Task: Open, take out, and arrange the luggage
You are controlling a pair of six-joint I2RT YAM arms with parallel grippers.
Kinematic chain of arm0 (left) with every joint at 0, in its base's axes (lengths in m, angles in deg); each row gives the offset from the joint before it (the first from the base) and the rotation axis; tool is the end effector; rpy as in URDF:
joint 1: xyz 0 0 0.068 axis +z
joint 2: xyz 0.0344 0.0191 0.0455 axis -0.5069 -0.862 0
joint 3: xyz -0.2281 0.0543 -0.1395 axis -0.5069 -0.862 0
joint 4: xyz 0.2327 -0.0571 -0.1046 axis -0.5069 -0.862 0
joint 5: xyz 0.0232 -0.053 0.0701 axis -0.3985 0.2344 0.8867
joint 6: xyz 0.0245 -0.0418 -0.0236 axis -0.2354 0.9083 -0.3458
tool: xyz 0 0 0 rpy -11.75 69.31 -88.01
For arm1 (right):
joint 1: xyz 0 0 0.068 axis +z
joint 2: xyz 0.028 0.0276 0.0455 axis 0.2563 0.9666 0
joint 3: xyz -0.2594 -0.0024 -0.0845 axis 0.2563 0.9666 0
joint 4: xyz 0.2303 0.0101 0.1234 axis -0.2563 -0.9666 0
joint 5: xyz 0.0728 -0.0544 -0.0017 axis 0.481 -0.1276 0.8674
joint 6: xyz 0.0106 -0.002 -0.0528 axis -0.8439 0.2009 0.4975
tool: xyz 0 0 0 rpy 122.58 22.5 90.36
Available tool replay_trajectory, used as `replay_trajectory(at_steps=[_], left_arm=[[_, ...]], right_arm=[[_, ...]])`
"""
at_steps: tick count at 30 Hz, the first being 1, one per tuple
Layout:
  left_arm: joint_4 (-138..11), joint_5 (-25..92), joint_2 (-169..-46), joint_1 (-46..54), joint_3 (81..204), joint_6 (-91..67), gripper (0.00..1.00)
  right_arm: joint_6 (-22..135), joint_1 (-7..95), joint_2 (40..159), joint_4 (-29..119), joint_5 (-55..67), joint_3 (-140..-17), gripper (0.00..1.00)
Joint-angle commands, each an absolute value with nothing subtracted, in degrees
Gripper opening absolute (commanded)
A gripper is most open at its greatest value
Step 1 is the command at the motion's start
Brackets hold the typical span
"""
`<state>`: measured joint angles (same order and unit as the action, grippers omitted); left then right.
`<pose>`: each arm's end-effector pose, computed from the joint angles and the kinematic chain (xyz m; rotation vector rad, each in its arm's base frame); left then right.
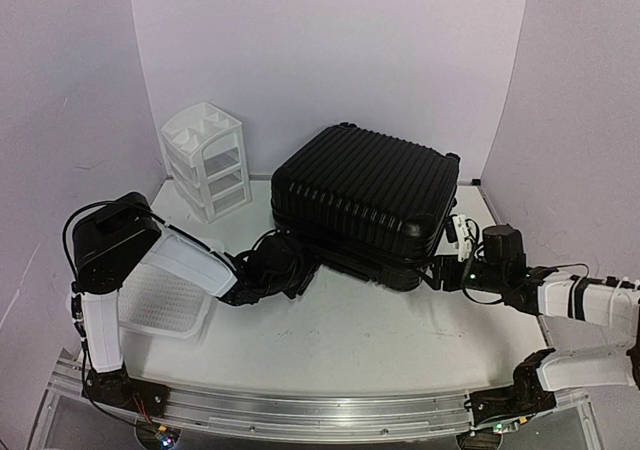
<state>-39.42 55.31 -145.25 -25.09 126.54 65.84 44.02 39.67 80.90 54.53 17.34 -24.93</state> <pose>0.2342 -0.3267 0.1280 -0.8376 2.2027 -1.1932 0.1899 0.1003 0.1779 -0.3100 2.1670 0.7895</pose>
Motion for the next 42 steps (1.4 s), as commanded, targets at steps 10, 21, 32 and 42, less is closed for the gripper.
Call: replay_trajectory(at_steps=[10, 21, 32, 42], left_arm=[[-38.22, 54.47, -146.05, -26.58, 132.15, 67.75, 0.51], [-38.28, 56.38, -151.53, -25.75, 137.04, 66.28, 0.5], [-39.5, 58.1, -151.53, -25.7, 137.4, 64.32, 0.49], [-39.63, 58.2, -150.24, -25.7, 136.56, 64.79, 0.51]], right_arm=[[45.37, 39.94, 78.02, 55.62, 16.16, -25.54, 0.58], [46.18, 39.97, 77.52, 52.34, 13.85, -25.25, 0.63], [47.26, 42.51, 84.09, 58.23, 11.39, -26.03, 0.63], [45.75, 43.94, 86.8, 64.91, 3.12, -25.89, 0.1]])
